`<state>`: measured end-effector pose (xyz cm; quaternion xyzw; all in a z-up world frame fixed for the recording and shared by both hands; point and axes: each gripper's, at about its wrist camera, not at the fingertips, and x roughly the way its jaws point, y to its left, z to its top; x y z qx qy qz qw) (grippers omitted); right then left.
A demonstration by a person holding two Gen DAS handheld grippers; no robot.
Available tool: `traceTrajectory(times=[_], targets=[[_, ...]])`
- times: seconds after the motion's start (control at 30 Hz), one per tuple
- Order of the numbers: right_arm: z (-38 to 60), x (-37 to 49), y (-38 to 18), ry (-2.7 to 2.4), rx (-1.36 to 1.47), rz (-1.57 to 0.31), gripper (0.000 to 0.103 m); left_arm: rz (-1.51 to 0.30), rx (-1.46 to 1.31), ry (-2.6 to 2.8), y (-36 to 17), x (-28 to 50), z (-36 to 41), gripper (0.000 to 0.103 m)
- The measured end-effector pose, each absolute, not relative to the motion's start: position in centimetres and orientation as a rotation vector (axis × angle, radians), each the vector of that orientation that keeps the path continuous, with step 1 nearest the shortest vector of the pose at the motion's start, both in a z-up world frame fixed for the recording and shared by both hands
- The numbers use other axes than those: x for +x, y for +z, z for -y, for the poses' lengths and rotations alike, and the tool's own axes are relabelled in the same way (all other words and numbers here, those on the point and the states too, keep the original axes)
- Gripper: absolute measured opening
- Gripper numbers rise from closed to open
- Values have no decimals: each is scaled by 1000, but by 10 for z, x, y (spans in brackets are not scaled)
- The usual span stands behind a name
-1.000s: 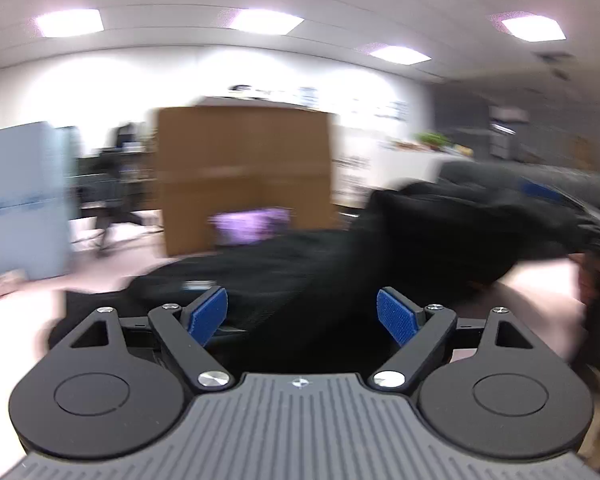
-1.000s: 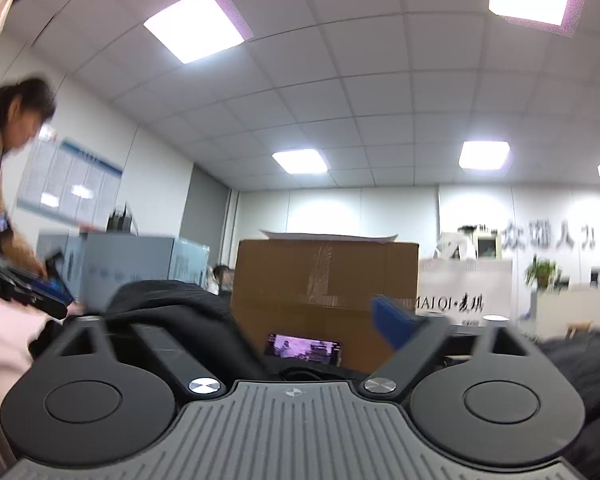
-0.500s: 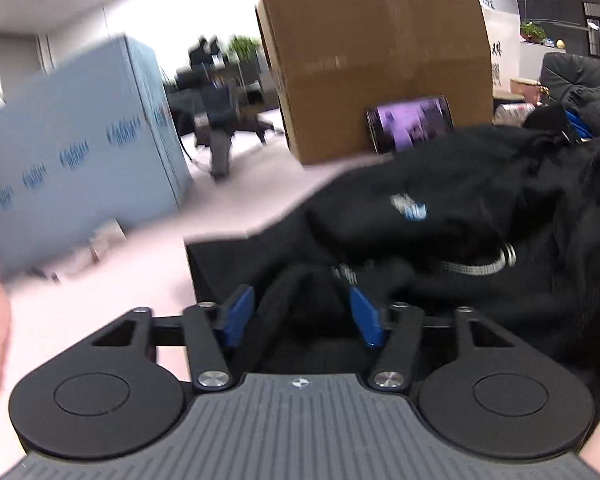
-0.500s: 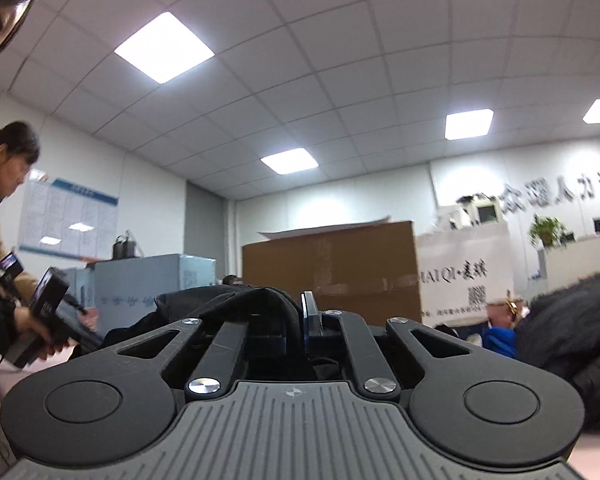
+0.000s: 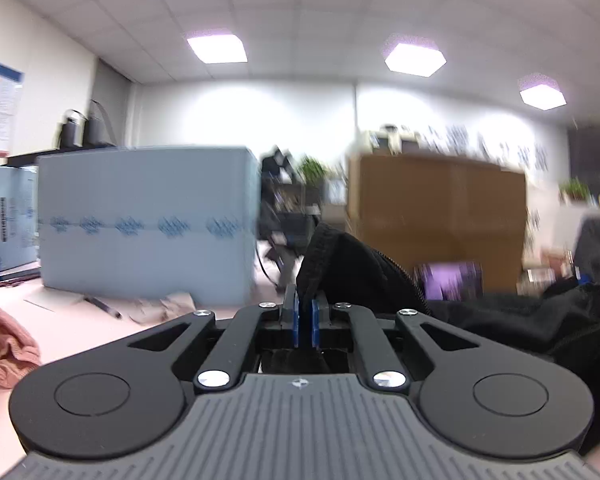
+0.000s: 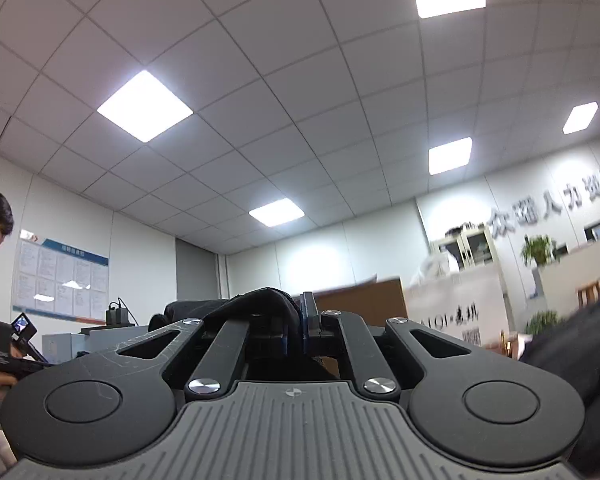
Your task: Fold clothes
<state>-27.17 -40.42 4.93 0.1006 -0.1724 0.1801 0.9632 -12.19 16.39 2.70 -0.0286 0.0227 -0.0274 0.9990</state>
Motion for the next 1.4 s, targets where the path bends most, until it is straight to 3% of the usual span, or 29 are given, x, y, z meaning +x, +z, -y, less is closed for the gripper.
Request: traceTrajectory(times=[0.27, 0.57, 0.6, 0.63, 0.67, 0.7, 0.73, 0.87, 0.93, 1.03, 1.13, 1.23, 1.4], targets=[[426, -118, 92, 236, 203, 11, 6, -123, -105, -19, 37, -76, -166, 5], [423, 73, 10, 193, 245, -468, 7, -397, 75, 93, -1, 27, -139, 8], [422, 81, 2, 196, 242, -493, 11, -422, 67, 99, -7, 34, -141, 9], [423, 86, -6, 197, 249, -504, 25, -442, 58, 103, -13, 39, -144, 14], [426, 88, -11, 198, 264, -508, 45, -464, 42, 112, -19, 45, -147, 17], [429, 90, -15, 196, 280, -511, 53, -470, 30, 118, -23, 47, -149, 29], [434, 91, -15, 191, 305, -511, 56, -465, 10, 121, -25, 47, -152, 44], [448, 78, -6, 143, 381, -478, 60, -389, -81, 103, -22, 30, -165, 65], [449, 69, 1, 101, 382, -457, 64, -324, -104, 109, -13, 19, -168, 81], [449, 56, 10, 161, 454, -438, 78, -248, -105, 88, 1, 5, -166, 81], [440, 38, 13, 201, 459, -431, 84, -193, -75, 21, 12, -15, -149, 83], [425, 19, 14, 247, 439, -424, 86, -165, 3, -117, 19, -37, -115, 84], [407, -5, 9, 294, 392, -443, 88, -313, 183, -231, 7, -40, -56, 84]])
